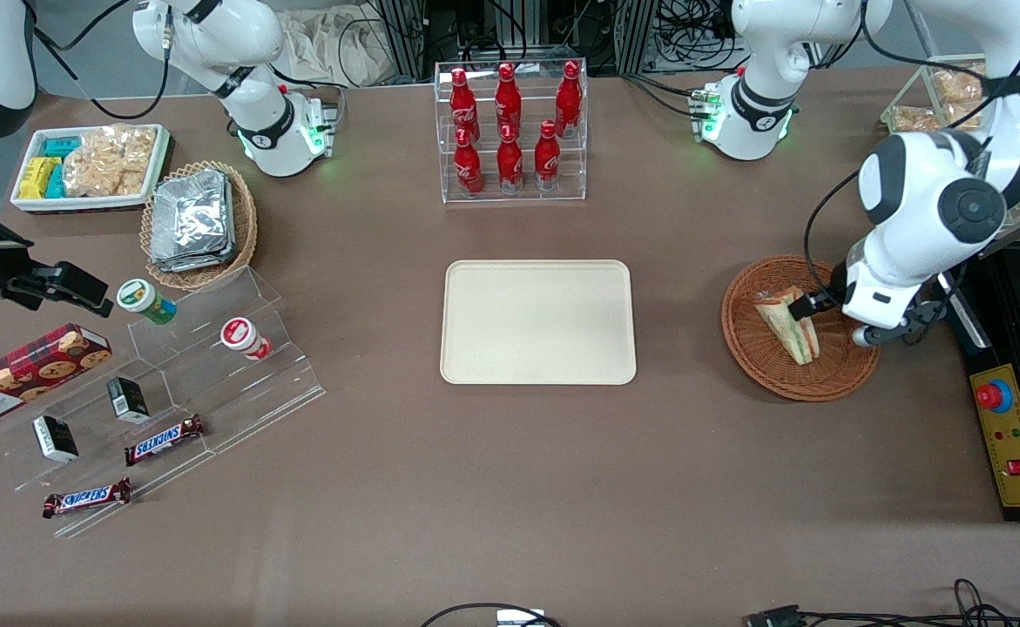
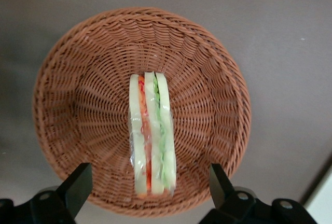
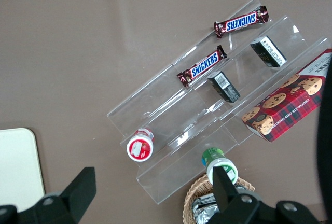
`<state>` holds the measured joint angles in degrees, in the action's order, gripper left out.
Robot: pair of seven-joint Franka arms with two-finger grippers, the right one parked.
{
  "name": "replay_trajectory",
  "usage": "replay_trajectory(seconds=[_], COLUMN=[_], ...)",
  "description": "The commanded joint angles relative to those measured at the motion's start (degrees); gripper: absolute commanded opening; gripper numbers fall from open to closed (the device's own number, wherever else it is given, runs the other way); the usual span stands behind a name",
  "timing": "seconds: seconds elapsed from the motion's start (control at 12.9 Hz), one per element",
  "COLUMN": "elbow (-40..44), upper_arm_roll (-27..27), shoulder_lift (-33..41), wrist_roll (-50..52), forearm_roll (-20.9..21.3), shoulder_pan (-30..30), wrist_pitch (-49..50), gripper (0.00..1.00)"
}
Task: Place sandwich from basket to tray
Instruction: 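Close the left gripper on the wrapped sandwich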
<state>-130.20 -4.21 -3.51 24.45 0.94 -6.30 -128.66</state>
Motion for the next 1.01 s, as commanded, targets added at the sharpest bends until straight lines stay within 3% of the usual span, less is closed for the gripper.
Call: replay_trajectory(seconds=[0.0, 0.16, 0.62, 0.7, 0.85, 0.93], elbow=[-2.93, -5.67, -6.55, -6.73, -6.90, -6.91], upper_arm_roll=[-0.10, -0.10, -0.10, -0.01, -0.01, 0.07], shoulder_lift=[-3.69, -5.88, -8.09, -8.18, -7.92, -7.65], wrist_roll=[2.79, 3.06, 3.32, 3.32, 3.32, 3.24], forearm_roll=[0.90, 0.90, 0.90, 0.90, 0.90, 0.90], shoulder_pan=[-0.11, -0.20, -0.64, -0.64, -0.99, -0.99], wrist_pitch=[-7.88, -13.18, -13.99, -13.99, -13.90, -13.73], gripper=[1.00, 1.00, 1.00, 0.94, 0.00, 0.00])
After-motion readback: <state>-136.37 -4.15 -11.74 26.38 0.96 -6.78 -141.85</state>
